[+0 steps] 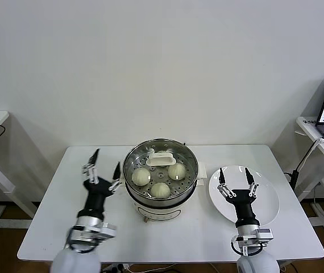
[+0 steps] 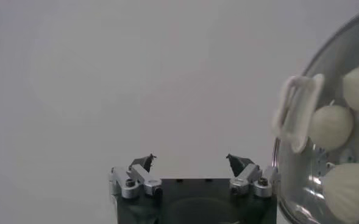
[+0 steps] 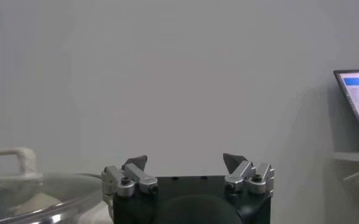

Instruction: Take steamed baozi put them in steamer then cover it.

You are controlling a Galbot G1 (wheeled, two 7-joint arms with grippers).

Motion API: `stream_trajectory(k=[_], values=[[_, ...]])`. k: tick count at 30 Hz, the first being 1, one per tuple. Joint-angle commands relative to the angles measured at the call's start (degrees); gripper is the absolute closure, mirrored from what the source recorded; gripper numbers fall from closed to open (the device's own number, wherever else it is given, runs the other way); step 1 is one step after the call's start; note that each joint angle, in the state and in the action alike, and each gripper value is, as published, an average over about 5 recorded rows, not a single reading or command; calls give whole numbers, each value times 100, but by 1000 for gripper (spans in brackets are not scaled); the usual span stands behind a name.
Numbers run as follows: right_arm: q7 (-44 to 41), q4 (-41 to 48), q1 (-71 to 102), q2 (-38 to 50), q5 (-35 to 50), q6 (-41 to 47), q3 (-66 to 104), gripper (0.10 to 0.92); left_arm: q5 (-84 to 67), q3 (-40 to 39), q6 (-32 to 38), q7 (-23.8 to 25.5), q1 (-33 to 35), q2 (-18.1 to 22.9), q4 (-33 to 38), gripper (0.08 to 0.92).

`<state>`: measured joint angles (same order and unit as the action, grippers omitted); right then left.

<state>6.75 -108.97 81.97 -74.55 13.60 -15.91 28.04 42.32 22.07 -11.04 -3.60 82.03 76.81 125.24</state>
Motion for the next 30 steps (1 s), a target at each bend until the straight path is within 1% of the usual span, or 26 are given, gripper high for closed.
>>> stream_trajectory(k=[1, 6, 11, 19, 30], values=[[-42, -413, 71, 1, -17, 501, 55, 203, -3367, 1793, 1811, 118, 895, 521, -451, 177], [-52, -453, 137, -30, -46, 485, 76, 203, -3395, 1578, 1938, 139, 1069, 561, -278, 177], [-61, -475, 178, -59, -79, 473, 89, 203, -3434, 1423, 1892, 158, 1161, 641, -175, 177], [-71, -536, 226, -56, -113, 524, 120, 203, -3423, 1408, 1858, 155, 1223, 629, -219, 177], [-36, -630, 305, -28, -204, 628, 159, 203, -3423, 1376, 1818, 170, 1297, 605, -105, 177]])
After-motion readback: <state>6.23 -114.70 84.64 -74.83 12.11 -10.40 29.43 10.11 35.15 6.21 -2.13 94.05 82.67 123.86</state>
